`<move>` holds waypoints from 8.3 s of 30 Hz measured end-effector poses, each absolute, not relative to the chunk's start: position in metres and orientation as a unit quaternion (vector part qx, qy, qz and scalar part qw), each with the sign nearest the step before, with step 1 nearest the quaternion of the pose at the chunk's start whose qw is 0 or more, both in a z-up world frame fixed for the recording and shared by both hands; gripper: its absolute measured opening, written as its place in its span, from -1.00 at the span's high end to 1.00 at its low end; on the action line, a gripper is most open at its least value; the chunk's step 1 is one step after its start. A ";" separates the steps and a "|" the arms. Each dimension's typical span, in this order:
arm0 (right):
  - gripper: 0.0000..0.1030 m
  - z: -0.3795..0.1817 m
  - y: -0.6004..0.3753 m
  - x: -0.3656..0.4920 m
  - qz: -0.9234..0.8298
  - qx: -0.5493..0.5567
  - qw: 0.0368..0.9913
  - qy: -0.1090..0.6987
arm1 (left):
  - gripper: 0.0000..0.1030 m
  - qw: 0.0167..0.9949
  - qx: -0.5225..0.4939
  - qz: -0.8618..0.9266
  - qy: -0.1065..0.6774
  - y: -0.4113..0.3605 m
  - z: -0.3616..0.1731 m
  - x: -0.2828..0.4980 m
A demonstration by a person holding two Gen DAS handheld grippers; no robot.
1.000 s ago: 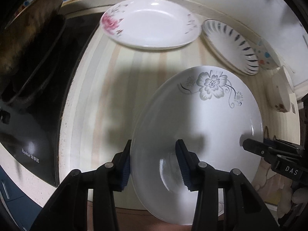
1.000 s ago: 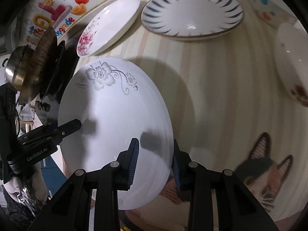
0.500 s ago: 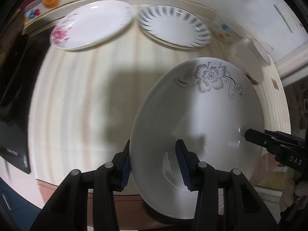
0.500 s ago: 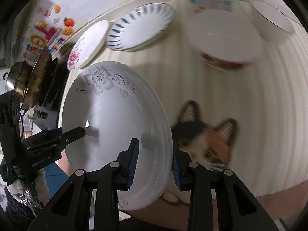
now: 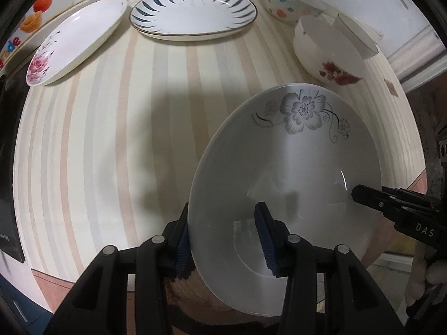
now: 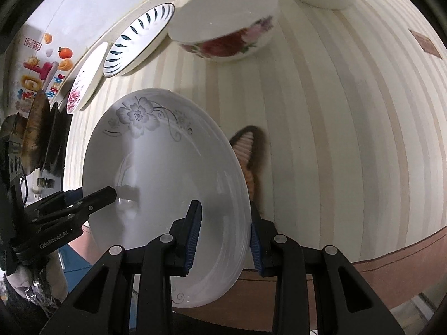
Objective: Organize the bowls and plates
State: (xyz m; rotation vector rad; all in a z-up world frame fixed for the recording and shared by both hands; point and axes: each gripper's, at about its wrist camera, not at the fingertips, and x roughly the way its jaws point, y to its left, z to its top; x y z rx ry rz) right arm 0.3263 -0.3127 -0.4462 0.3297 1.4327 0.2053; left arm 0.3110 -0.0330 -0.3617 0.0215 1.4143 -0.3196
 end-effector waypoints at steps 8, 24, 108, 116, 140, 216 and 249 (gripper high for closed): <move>0.33 -0.454 -0.311 0.330 0.091 0.160 0.733 0.655 | 0.21 0.743 0.015 -0.138 0.655 -0.032 -0.372 0.316; 0.33 -0.454 -0.293 0.350 0.099 0.135 0.720 0.674 | 0.21 0.740 0.018 -0.132 0.659 -0.035 -0.376 0.319; 0.63 -0.373 -0.302 0.337 0.126 0.109 0.780 0.604 | 0.33 0.768 -0.003 -0.098 0.632 -0.022 -0.305 0.302; 0.63 -0.405 -0.308 0.317 0.117 0.113 0.767 0.621 | 0.33 0.751 0.037 -0.094 0.652 -0.040 -0.329 0.290; 0.64 -0.423 -0.309 0.339 0.103 0.105 0.764 0.629 | 0.34 0.734 0.059 -0.085 0.672 -0.072 -0.363 0.291; 0.42 -0.446 -0.213 0.657 0.101 0.044 0.700 0.706 | 0.33 0.705 -0.124 -0.035 0.697 0.042 -0.383 0.558; 0.69 -0.374 -0.180 0.582 0.109 0.032 0.764 0.635 | 0.52 0.783 -0.076 -0.073 0.613 0.040 -0.278 0.463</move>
